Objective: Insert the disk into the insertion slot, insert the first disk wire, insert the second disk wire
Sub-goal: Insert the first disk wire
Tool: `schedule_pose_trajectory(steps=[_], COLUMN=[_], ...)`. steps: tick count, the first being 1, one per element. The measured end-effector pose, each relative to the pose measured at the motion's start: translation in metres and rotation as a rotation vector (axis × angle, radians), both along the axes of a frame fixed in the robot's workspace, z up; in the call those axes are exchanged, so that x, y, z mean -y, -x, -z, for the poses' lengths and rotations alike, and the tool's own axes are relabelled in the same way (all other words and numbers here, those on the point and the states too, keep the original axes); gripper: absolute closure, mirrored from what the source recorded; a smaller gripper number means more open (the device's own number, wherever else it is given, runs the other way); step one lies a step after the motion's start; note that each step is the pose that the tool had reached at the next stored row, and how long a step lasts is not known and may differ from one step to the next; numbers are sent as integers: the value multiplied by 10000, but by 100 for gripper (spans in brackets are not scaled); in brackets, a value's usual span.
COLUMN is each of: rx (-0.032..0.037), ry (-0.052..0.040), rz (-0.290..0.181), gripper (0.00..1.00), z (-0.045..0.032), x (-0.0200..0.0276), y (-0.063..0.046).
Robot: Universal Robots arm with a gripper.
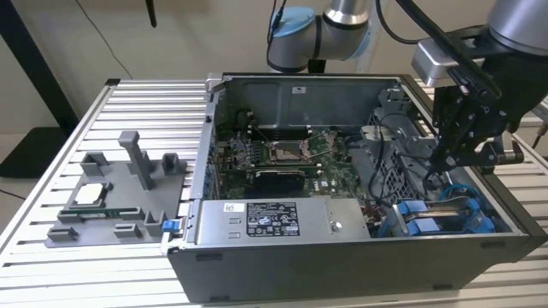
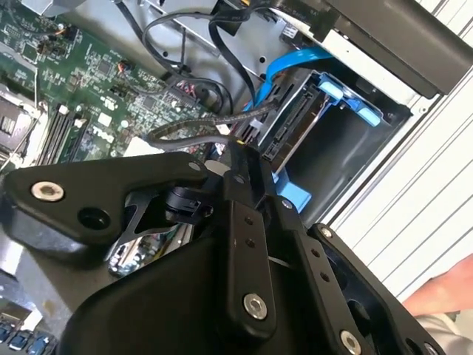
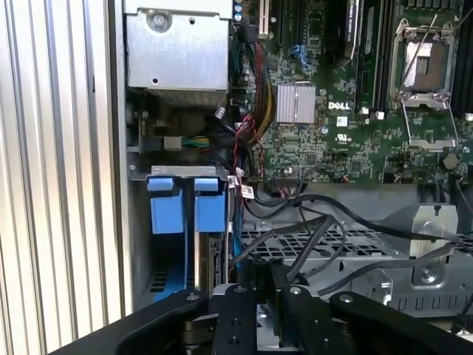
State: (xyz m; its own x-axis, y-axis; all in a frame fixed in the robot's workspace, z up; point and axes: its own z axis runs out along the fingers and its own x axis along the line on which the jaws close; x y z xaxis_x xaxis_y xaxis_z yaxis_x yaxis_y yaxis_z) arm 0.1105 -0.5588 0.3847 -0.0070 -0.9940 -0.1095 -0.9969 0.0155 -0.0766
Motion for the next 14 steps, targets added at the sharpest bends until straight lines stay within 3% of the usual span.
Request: schedule_pose_trajectory(steps=[6, 14], rx=[-64, -293], ry=[127, 373], rz=[-1, -2], gripper=[100, 100], z=[33, 57], x=[0, 1], y=[-74, -222])
